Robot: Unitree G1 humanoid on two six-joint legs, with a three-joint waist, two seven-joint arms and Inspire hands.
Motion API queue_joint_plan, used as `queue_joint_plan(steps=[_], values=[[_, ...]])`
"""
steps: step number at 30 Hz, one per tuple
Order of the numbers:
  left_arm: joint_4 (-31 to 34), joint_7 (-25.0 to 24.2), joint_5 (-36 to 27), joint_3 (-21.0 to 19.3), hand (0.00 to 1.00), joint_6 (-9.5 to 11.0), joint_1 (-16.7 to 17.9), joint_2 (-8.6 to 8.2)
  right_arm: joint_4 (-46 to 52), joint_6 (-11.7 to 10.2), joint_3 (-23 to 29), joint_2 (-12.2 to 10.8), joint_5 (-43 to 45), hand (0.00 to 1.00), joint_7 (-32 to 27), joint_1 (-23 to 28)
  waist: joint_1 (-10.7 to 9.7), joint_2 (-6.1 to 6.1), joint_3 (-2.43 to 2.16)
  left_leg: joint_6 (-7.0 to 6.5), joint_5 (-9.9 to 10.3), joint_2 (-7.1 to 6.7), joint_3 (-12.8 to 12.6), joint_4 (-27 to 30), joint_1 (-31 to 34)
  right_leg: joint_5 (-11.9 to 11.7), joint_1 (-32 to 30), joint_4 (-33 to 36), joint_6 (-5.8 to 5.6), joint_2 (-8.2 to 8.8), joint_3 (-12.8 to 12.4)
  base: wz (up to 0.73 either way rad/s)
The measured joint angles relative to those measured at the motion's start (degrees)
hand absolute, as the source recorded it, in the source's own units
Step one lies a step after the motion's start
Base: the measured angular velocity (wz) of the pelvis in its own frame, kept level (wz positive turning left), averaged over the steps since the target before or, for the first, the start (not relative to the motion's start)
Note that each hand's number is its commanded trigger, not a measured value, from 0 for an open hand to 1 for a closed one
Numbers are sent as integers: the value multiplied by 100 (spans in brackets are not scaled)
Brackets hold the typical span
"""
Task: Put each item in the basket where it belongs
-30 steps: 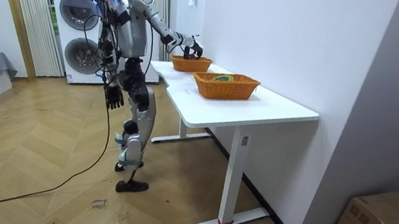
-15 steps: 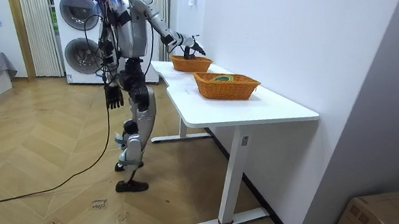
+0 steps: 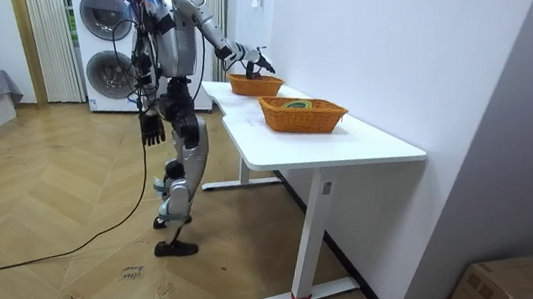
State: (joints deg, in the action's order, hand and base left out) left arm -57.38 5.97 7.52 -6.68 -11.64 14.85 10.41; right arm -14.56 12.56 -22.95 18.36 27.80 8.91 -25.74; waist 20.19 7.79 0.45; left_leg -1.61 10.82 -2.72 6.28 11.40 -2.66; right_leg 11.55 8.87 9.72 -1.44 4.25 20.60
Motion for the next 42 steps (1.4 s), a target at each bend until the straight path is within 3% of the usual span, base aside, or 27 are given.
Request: queue_joint_plan(steps=[6, 8, 12, 16, 21, 26, 30, 32, 37, 42], values=[[-14, 6, 1, 3, 0, 18, 30, -5, 17, -10, 28, 4, -2, 0, -4, -1, -12, 36, -24, 0, 0, 6, -4, 16, 5, 0, -27, 2, 0, 0, -25, -1], [-20, 14, -58, 0, 0, 53, 82, -4, 304, -11, 86, 48, -99, 0, -3, -2, -90, 86, -48, 1, -1, 10, -29, 27, 21, 0, -64, 6, 0, 0, -36, -3], [-131, 7, -63, -39, 0, 125, 101, 2, 893, -158, 443, 89, -307, 0, -4, -1, -290, 109, -39, 1, -1, 10, -54, 25, 11, 0, -56, 4, 0, -1, -64, -1], [-220, -22, -59, -146, 0, 260, 68, 6, 1383, -397, 887, 266, -509, 0, -79, 4, -475, 161, -15, 0, 1, 24, -135, 1, -14, -3, -69, 3, 4, -10, -163, -9], [-216, 13, -58, -362, 0, 352, 42, 27, 1836, -459, 1330, 609, -965, 0, -430, 98, -725, 157, -4, -3, 3, 49, -254, -7, -21, -28, -102, 11, 12, -27, -299, -14], [-226, 117, -111, -444, 0, 512, 84, 24, 2248, -682, 1959, 647, -969, 0, -903, 415, -1007, 76, 33, -8, 21, 101, -413, -22, -101, -71, -89, 1, 19, -50, -354, -15], [-230, 163, -131, -434, 0, 573, 167, 5, 2254, -860, 2461, 651, -1210, 0, -1463, 582, -1226, -78, 7, -15, 22, 122, -580, -73, -160, -91, -136, 16, 22, -58, -514, -20], [-240, 228, -100, -499, 0, 622, 174, -27, 2437, -894, 2831, 651, -1392, 0, -1629, 839, -1354, -156, -49, -21, 26, 147, -622, -87, -153, -101, -162, 19, 20, -62, -571, -17], [-331, 247, -102, -559, 0, 662, 242, -78, 2655, -903, 3179, 651, -1643, 0, -1843, 997, -1577, -298, -103, -20, 30, 170, -790, -128, -230, -110, -167, 25, 31, -96, -713, -15], [-337, 269, -103, -558, 0, 664, 382, -111, 2655, -903, 3481, 655, -2080, 0, -2083, 1076, -1780, -331, -98, 0, 41, 207, -870, -169, -345, -114, -117, 40, 38, -130, -786, -9]])
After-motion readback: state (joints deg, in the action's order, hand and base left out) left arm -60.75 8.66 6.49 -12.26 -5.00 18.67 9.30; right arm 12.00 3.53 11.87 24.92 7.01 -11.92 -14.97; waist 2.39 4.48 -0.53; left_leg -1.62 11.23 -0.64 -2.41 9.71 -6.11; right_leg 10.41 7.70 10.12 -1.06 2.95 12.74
